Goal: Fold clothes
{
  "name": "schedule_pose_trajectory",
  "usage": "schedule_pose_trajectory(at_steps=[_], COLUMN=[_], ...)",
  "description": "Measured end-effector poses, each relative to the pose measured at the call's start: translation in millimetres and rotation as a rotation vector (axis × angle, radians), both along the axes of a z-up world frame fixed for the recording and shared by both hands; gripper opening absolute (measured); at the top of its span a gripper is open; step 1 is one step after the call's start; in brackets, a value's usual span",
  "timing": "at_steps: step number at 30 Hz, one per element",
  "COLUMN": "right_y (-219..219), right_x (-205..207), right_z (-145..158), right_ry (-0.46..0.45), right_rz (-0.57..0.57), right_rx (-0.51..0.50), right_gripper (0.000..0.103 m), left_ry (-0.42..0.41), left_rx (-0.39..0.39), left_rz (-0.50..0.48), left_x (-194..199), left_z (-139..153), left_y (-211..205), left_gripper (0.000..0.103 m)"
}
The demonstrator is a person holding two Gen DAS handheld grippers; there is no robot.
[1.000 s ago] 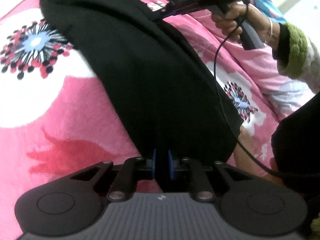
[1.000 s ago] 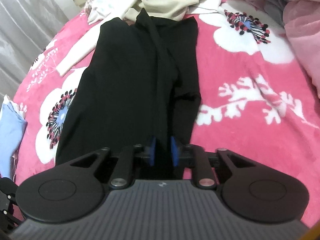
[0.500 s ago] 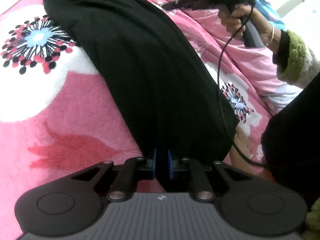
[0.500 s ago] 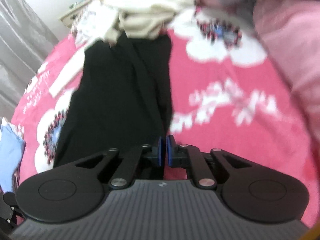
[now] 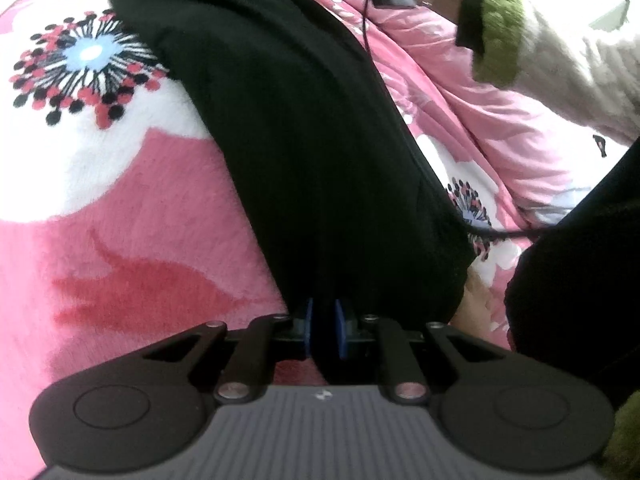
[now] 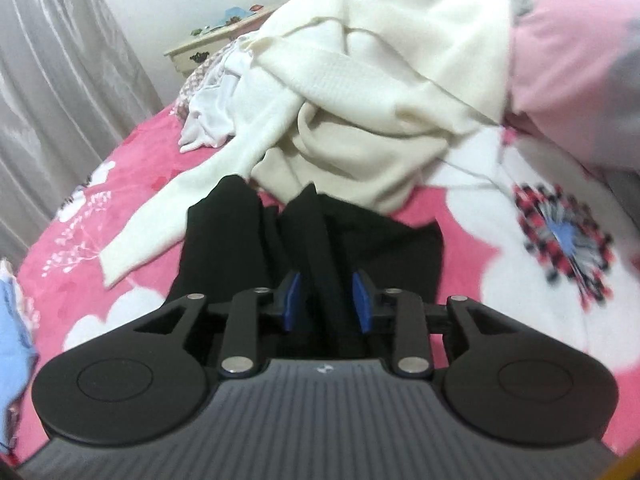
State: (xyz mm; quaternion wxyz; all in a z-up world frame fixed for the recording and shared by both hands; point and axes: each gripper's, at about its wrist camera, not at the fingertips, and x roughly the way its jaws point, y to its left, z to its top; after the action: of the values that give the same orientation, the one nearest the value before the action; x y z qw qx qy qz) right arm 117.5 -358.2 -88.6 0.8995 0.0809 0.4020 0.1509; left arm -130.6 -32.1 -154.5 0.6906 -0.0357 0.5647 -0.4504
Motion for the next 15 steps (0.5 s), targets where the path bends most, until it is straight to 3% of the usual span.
schedule_pose_trajectory(at_steps=[3, 4, 15], right_y=[7, 6, -52], right_x=[21, 23, 20], right_z=[-11, -11, -27], right_ry=[0.007, 0.004, -0.027], right_rz=[0.010, 0.010, -0.165], right_rx=[-0.014, -0.002, 0.202], right_gripper=[0.024, 0.003, 0.002], left_ry=[0.014, 0.017, 0.076], left_rx=[-0.008, -0.011, -0.029], left_rz=[0.004, 0.004, 0.016], left_x=[3, 3, 10], left_z=[-1, -2, -6], left_y=[1, 2, 9], left_gripper=[0.013, 0.013, 0.013])
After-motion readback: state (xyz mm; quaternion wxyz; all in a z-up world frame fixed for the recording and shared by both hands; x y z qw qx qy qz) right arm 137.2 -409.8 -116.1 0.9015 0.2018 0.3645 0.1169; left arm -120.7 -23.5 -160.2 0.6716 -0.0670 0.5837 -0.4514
